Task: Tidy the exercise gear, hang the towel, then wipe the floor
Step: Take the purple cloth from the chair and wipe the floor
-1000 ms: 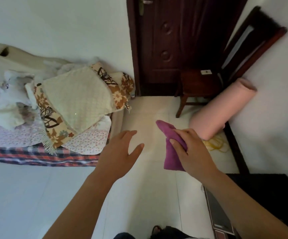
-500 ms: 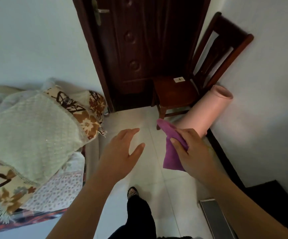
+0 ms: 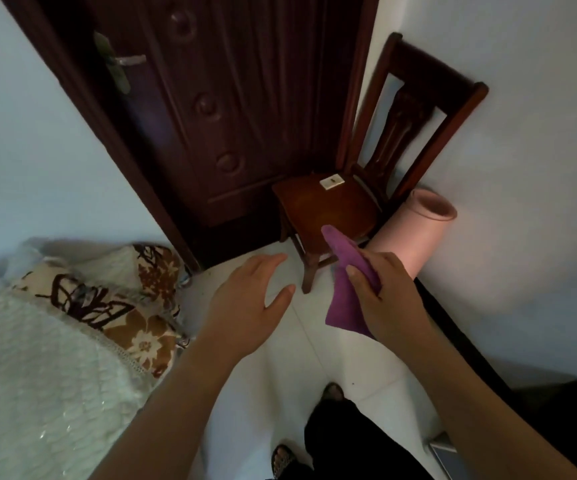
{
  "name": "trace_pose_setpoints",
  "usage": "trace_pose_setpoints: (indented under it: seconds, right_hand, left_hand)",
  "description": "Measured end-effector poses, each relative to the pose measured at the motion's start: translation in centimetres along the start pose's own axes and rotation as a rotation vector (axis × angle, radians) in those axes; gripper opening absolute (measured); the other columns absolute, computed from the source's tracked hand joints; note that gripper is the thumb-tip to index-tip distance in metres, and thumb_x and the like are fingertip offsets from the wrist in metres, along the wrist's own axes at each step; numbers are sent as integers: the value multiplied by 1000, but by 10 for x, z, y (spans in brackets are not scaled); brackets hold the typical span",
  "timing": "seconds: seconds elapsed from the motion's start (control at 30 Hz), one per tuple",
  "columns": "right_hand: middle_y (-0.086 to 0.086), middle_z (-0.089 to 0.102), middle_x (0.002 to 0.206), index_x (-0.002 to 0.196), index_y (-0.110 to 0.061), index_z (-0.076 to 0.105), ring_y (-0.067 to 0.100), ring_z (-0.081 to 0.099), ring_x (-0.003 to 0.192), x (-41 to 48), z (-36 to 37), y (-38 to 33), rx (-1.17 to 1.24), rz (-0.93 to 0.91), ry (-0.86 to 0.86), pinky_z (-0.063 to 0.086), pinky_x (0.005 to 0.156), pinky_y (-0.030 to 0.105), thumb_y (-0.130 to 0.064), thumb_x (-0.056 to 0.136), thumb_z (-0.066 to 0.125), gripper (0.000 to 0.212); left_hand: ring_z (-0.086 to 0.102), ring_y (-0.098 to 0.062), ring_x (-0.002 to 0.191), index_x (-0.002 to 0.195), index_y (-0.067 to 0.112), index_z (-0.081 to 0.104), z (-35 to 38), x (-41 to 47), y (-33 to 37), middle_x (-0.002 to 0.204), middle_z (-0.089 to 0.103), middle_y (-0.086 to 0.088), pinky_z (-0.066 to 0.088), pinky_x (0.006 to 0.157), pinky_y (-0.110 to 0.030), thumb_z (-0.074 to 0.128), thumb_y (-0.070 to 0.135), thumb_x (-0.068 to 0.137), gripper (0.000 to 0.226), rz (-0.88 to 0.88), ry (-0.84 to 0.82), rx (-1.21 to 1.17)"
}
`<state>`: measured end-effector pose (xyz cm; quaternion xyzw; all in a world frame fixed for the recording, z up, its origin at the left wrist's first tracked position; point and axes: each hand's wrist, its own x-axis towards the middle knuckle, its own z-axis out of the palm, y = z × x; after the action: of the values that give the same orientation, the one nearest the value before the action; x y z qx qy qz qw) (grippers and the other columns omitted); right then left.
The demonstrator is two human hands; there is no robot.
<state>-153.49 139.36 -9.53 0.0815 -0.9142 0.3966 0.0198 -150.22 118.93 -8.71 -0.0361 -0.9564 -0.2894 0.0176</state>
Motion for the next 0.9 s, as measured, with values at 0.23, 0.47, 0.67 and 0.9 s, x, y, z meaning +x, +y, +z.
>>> trace_pose_setpoints:
  seconds: [0.23, 0.47, 0.67, 0.9]
  right_hand:
    - [-9, 41, 108, 131, -21, 48, 10, 45, 94, 104, 17, 41, 25, 95, 66, 36, 82, 22, -35, 95, 45, 39]
    - [-7, 44, 108, 130, -22, 49, 8, 42, 90, 240, -10, 98, -10, 157, 82, 31, 72, 10, -36, 94, 46, 38]
    - [5, 55, 111, 126, -15, 54, 9, 41, 91, 343, -49, 139, -19, 203, 232, 25, 77, 14, -34, 95, 47, 37]
    - [4, 54, 116, 128, -21, 52, 9, 42, 94, 412, -46, 166, -24, 265, 254, 29, 82, 21, -35, 94, 48, 37]
  left_hand:
    - [43, -12, 126, 138, 24, 41, 16, 115, -22, 139, 45, 3, 39, 103, -32, 35, 58, 84, 64, 40, -101, 0]
    - [40, -10, 127, 139, 31, 37, 32, 275, -11, 141, 40, 8, 37, 102, -30, 37, 54, 83, 60, 65, -225, 15]
    - [34, -7, 129, 140, 30, 34, 44, 394, 12, 144, 36, 9, 32, 101, -22, 45, 44, 93, 51, 117, -243, 32]
    - [41, -14, 126, 138, 26, 39, 73, 500, 32, 139, 41, 5, 40, 101, -39, 48, 41, 92, 49, 222, -321, 24]
